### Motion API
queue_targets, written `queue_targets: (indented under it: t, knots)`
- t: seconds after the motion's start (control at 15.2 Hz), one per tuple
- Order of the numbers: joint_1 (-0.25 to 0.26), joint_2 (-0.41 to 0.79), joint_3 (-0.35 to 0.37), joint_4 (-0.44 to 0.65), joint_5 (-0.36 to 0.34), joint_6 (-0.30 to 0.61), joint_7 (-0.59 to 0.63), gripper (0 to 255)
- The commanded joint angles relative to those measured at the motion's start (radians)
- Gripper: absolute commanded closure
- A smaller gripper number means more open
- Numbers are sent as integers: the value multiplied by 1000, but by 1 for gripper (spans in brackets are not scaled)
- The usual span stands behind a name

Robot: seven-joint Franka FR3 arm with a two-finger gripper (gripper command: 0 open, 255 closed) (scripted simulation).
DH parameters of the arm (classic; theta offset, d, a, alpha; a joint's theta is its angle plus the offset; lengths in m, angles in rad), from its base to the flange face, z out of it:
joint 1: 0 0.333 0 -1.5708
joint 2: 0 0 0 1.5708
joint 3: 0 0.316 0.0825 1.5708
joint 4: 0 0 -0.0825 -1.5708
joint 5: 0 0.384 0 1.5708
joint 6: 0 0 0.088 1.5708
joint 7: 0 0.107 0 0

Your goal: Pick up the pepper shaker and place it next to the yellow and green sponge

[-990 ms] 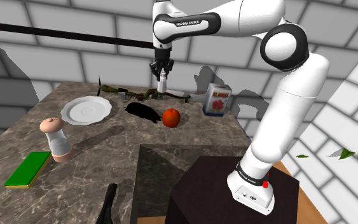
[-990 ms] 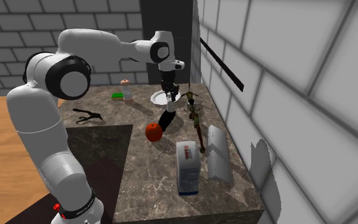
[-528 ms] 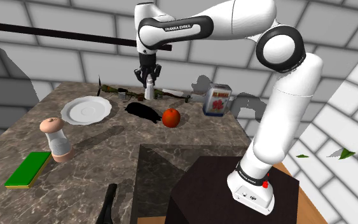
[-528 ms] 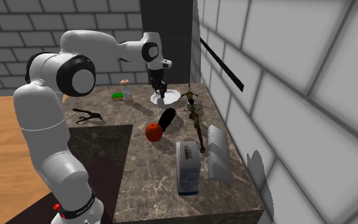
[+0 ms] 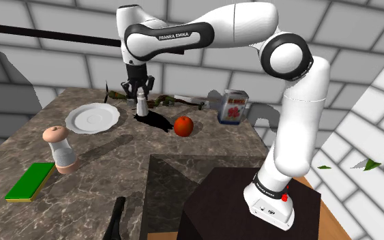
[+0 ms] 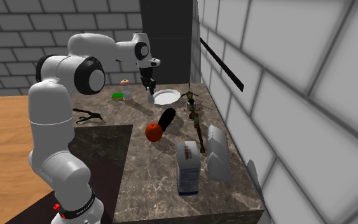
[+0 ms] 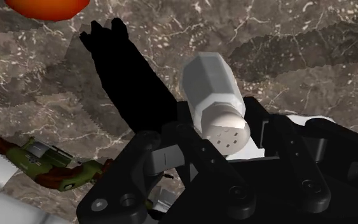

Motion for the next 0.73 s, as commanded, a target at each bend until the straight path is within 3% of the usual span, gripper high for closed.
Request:
queue_targets:
  t: [0.0, 0.66]
  knots:
    - [32, 41, 14, 45, -11, -9, 46, 255]
    - [212, 314, 49, 400, -75, -118, 225, 255]
